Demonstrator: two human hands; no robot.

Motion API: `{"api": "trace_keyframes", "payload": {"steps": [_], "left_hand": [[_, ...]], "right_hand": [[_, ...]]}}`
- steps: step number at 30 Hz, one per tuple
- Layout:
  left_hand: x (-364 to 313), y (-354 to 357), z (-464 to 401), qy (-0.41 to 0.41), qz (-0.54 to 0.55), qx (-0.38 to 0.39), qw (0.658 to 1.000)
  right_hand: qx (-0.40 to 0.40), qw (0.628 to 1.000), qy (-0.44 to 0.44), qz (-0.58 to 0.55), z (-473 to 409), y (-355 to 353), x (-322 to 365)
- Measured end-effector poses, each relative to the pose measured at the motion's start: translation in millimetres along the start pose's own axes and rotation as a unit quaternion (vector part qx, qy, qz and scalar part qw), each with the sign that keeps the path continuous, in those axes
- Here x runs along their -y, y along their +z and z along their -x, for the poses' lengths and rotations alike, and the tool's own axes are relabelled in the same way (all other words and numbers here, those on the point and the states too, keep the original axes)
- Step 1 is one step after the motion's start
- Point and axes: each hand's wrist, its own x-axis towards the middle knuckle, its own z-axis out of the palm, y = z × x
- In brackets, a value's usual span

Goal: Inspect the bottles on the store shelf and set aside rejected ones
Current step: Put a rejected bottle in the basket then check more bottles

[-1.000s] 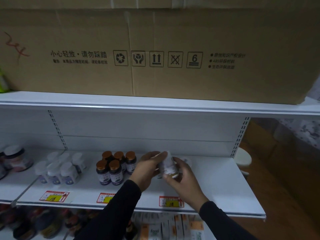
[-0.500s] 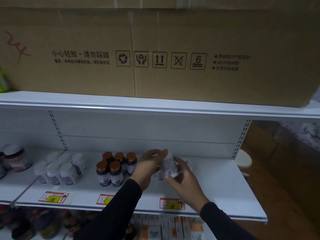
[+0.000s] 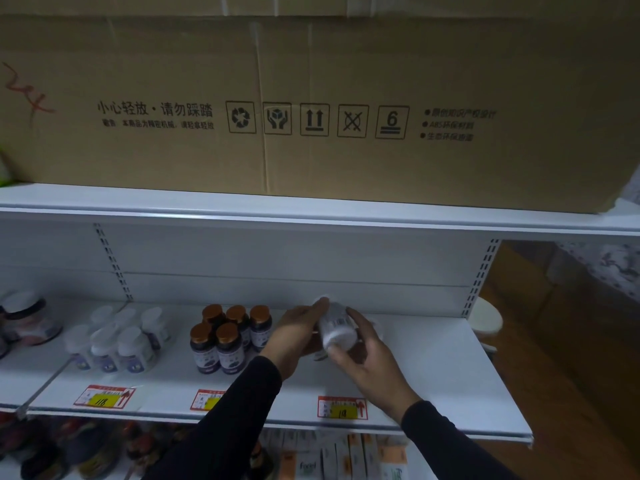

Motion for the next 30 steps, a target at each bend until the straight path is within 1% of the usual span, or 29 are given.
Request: {"api": "trace_keyframes", "payload": {"steps": [3,5,8,11,13,16,18,20,21,26,30], "left_hand": [[7.5,-2.6,-7.0,-0.087,0.025,-0.004,0.996],[12.6,-4.6,-9.3,-0.128,0.050,-0.018,0.990],[16.7,-8.0,-7.6,-0.148,0.062,-0.012,0.987],[15.0,-7.0,-2.9,-0.136,0.057,0.002,0.989],[11.4,-6.4,0.0,-0.110,0.055,0.010,0.992],[4.4,-6.9,7.2,-0.010,0.026,0.037,0.999],[3.9,-8.8,11.7,0.072,-0.037,0.061,0.995],[5.6,-8.9,17.2,0.147,-0.115,0.076,0.979],[7.7,-7.9,19.7,0.172,-0.143,0.080,0.971],[11.6,-3.9,28.0,0.220,-0.170,0.092,0.956],[12.4,-3.2,28.9,0.224,-0.174,0.090,0.955]], "right_hand": [[0.002,0.999,-0.013,0.032,0.2,0.1,3.2],[0.000,0.999,-0.019,0.046,0.3,0.5,1.9],[0.004,0.999,-0.020,0.045,1.8,0.8,-1.5],[0.003,0.999,-0.019,0.041,3.6,1.6,-1.4],[0.005,0.999,-0.009,0.035,3.9,1.9,-2.1],[0.007,1.000,0.009,0.023,3.4,0.1,-7.8],[0.004,1.000,0.017,0.017,3.0,-2.4,-11.7],[-0.002,1.000,0.019,0.017,2.3,-4.8,-13.1],[-0.009,1.000,0.019,0.023,2.1,-6.2,-13.0],[-0.033,0.999,0.011,0.038,0.6,-11.0,-12.7],[-0.028,0.999,0.008,0.046,1.2,-9.6,-17.2]]}}
